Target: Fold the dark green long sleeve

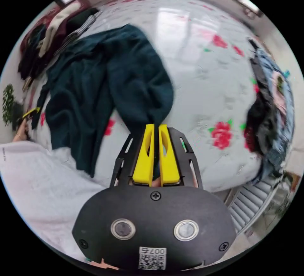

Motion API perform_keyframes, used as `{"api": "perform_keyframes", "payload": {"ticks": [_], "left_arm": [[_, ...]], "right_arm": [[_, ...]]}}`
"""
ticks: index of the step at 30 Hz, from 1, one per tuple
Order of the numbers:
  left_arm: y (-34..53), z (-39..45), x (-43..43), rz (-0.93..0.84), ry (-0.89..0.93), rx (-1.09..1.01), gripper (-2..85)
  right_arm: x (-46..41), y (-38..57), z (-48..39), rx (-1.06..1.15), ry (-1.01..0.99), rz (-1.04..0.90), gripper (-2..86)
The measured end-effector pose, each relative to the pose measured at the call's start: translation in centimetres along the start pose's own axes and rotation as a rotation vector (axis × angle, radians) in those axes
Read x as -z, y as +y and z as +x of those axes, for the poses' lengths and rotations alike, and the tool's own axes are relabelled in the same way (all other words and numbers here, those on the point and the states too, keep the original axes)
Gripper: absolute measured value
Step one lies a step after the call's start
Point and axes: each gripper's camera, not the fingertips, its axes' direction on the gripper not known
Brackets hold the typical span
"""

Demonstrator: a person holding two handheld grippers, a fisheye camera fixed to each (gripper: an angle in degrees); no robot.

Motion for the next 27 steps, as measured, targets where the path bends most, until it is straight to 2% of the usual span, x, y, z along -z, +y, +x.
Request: {"api": "perform_keyframes", "payload": {"ticks": [1,2,5,6,7,9,11,12,14,16,20,23,25,27], "left_arm": [[-0.7,-2.0,-0.5,-0.048,-0.126,0.033,6.8],[-0.9,-3.3,-0.7,-0.068,-0.16,0.057,6.6],[0.0,-11.2,0.8,-0.019,-0.101,0.356,7.4],[0.9,-13.7,1.5,0.015,-0.039,0.485,8.2],[1.4,-14.9,1.7,0.039,0.043,0.527,8.9],[1.9,-15.1,1.6,0.06,0.131,0.537,9.0],[2.7,-14.3,2.1,0.084,0.117,0.53,8.5],[3.4,-13.6,2.7,0.102,0.08,0.538,7.6],[4.5,-12.7,3.9,0.158,0.058,0.55,6.5],[6.0,-11.5,6.0,0.284,0.075,0.507,6.0],[6.6,-10.6,7.1,0.287,0.17,0.419,6.2],[6.8,-7.8,6.5,0.233,0.262,0.308,6.1],[7.0,-4.6,4.8,0.146,0.343,0.222,6.1],[7.4,-2.3,3.7,0.096,0.383,0.175,5.2]], "right_arm": [[1.8,-0.7,3.5,-0.136,0.053,0.056,1.1],[3.8,-1.1,6.8,-0.264,0.081,0.118,1.2],[8.3,-1.8,10.1,-0.43,0.227,0.258,2.0],[9.1,-2.0,10.0,-0.433,0.242,0.295,2.1],[10.1,-2.6,9.2,-0.406,0.203,0.351,2.2],[10.5,-4.1,6.6,-0.304,0.057,0.396,2.4],[9.3,-7.2,0.5,-0.083,-0.119,0.394,2.5],[8.9,-8.1,-1.3,-0.022,-0.148,0.386,2.5],[7.0,-11.7,-9.3,0.242,-0.229,0.342,2.6],[5.7,-14.0,-15.0,0.415,-0.265,0.311,2.8],[2.7,-18.2,-25.2,0.745,-0.336,0.191,3.2],[-0.3,-19.9,-29.1,0.857,-0.275,0.081,2.9],[-2.1,-20.9,-30.0,0.856,-0.211,-0.004,2.1],[-1.8,-21.8,-29.6,0.869,-0.206,0.009,1.2]]}}
